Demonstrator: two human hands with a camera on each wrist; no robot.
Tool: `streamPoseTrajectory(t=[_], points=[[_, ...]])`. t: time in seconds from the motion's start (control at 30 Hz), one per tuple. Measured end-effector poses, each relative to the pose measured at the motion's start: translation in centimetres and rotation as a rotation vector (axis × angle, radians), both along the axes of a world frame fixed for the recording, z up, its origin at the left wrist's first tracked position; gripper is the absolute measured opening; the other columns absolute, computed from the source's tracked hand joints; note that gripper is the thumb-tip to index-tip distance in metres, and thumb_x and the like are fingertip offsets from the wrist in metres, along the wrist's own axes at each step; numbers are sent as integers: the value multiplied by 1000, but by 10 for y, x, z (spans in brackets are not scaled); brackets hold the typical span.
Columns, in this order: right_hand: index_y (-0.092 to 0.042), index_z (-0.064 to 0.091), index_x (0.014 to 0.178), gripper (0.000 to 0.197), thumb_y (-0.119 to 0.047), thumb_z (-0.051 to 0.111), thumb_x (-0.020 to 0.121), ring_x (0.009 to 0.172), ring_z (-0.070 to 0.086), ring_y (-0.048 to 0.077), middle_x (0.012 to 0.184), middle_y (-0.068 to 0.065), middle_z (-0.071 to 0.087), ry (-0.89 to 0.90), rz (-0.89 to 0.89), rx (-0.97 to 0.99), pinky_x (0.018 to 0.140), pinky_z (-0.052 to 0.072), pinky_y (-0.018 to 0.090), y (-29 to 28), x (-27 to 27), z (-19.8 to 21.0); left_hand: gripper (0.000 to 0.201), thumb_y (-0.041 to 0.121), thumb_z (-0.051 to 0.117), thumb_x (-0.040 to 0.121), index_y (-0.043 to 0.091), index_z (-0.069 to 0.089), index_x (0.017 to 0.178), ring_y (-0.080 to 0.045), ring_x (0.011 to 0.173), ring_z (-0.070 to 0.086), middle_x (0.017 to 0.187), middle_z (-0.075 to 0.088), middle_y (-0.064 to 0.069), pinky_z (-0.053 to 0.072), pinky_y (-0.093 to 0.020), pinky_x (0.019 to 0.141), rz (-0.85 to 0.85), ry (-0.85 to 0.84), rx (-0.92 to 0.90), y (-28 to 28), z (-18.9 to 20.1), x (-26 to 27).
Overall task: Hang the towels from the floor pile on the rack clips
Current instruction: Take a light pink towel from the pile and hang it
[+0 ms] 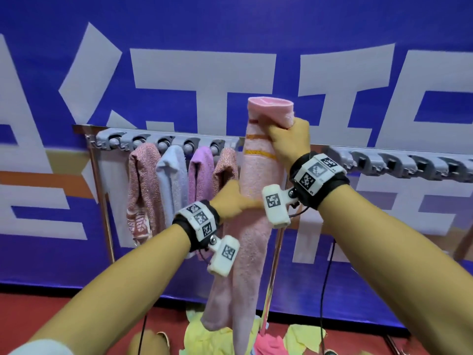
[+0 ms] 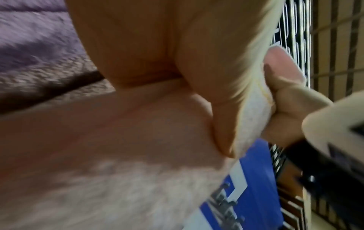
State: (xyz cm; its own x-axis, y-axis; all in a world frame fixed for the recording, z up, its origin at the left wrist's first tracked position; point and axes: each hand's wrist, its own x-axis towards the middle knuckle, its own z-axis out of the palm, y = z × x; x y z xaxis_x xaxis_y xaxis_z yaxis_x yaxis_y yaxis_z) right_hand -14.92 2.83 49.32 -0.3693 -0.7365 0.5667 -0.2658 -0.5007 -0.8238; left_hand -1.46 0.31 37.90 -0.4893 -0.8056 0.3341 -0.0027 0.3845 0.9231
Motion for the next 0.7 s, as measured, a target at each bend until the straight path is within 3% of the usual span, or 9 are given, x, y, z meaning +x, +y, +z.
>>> streamPoseTrajectory(t=[0.07, 0.17, 0.27, 0.4, 0.5, 0.57, 0.63, 0.7], points=[[-10, 70, 71, 26, -34, 79, 74, 68, 65, 18, 74, 8, 71, 2, -84, 29, 70, 59, 48, -3, -13, 0, 32, 2, 86, 69, 6, 74, 99, -4, 78, 68, 90, 76, 2, 54, -22, 73, 6, -99, 26, 3, -19, 5], [-15, 65, 62, 29, -39, 78, 72, 72, 67, 20, 74, 6, 71, -18, -220, 90, 72, 59, 46, -8, -42, -11, 19, 3, 85, 69, 10, 75, 83, -4, 67, 63, 76, 74, 6, 53, -23, 64, 106, -114, 62, 3, -32, 17], [-17, 65, 67, 28, -42, 76, 74, 81, 70, 23, 80, 3, 71, -15, -342, 192, 76, 59, 38, -11, -69, -34, 14, 5, 85, 70, 4, 75, 79, -14, 69, 62, 78, 73, -5, 52, -29, 68, 137, -99, 90, -4, -36, 32], [-12, 71, 94, 32, -38, 73, 76, 91, 67, 28, 96, 7, 71, 89, -345, 358, 84, 55, 35, -11, -87, -61, 25, 14, 76, 85, -11, 69, 85, -15, 66, 55, 75, 65, -10, 45, -27, 63, 142, -184, 27, -6, -27, 40], [-5, 56, 127, 51, -29, 70, 84, 106, 59, 29, 120, 14, 62, 283, -301, 592, 87, 47, 33, -1, -83, -71, 31, 14, 62, 95, -16, 64, 90, -20, 71, 54, 79, 63, -16, 44, -30, 64, 42, -171, 53, -4, -14, 37], [-6, 49, 133, 60, -34, 71, 84, 115, 55, 26, 131, 11, 56, 410, -283, 457, 97, 46, 37, 11, -64, -70, 31, 20, 58, 95, -7, 65, 82, -18, 63, 58, 73, 66, -10, 46, -28, 62, -49, -169, 102, 1, -3, 32], [-8, 58, 125, 49, -40, 66, 90, 106, 61, 11, 120, 5, 62, 422, -72, 323, 97, 50, 35, 26, -37, -71, 30, 27, 58, 94, 0, 65, 84, -15, 61, 61, 74, 67, -10, 50, -27, 60, -168, -167, 167, 8, 7, 25], [-3, 63, 116, 40, -36, 51, 99, 84, 69, 4, 100, 6, 70, 194, 410, 498, 77, 56, 22, 45, -9, -71, 32, 28, 54, 98, -1, 66, 94, -22, 74, 66, 89, 69, -19, 54, -32, 71, -212, -145, 180, 14, 14, 21]])
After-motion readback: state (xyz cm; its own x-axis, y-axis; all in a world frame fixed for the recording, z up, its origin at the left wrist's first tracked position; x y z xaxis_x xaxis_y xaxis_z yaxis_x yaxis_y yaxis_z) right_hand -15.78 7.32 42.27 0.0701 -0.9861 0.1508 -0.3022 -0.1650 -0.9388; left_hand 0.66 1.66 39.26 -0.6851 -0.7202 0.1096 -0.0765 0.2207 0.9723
